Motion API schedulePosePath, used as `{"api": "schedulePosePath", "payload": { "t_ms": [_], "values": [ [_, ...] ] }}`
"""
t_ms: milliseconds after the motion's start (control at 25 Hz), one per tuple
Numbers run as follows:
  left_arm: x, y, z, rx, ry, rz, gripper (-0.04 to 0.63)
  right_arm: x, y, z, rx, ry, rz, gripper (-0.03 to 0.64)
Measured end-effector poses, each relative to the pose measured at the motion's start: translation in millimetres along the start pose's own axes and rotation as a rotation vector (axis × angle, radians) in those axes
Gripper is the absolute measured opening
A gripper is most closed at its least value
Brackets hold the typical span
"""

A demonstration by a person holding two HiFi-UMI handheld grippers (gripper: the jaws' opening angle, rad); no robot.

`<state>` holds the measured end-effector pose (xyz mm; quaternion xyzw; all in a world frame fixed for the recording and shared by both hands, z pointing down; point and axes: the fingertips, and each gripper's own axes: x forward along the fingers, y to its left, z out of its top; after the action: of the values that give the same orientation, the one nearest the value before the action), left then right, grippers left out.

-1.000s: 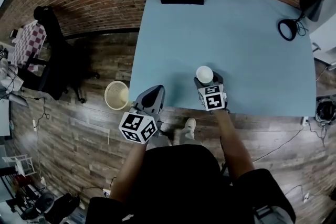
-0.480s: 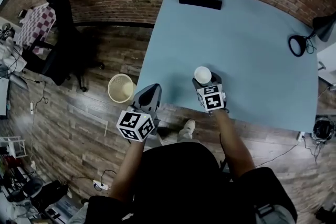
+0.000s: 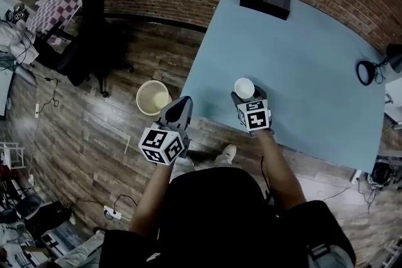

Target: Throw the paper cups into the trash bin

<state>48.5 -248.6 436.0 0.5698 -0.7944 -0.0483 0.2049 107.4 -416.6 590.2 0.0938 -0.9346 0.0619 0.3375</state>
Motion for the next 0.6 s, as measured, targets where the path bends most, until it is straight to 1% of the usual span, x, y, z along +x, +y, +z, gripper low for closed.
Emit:
{"api": "schedulePosePath", "payload": {
  "t_ms": [280,480,600],
  "values": [
    [-25.6,35.7,3.7,-0.011,-0.006,0.01,0.009,21.9,39.8,18.5,-0.041,0.012,0.022,0.301],
    [-47.4,75.8,11.5,-0.033,-0.026,0.035,0.009,36.7,69.1,34.7,-0.056,0.017,0.02,0.301],
    [-58.4,99.2,15.3,-0.03,-0.029,0.049,0.009,47.4,89.7,41.1,-0.057,0.024,0.025,0.301]
  ]
}}
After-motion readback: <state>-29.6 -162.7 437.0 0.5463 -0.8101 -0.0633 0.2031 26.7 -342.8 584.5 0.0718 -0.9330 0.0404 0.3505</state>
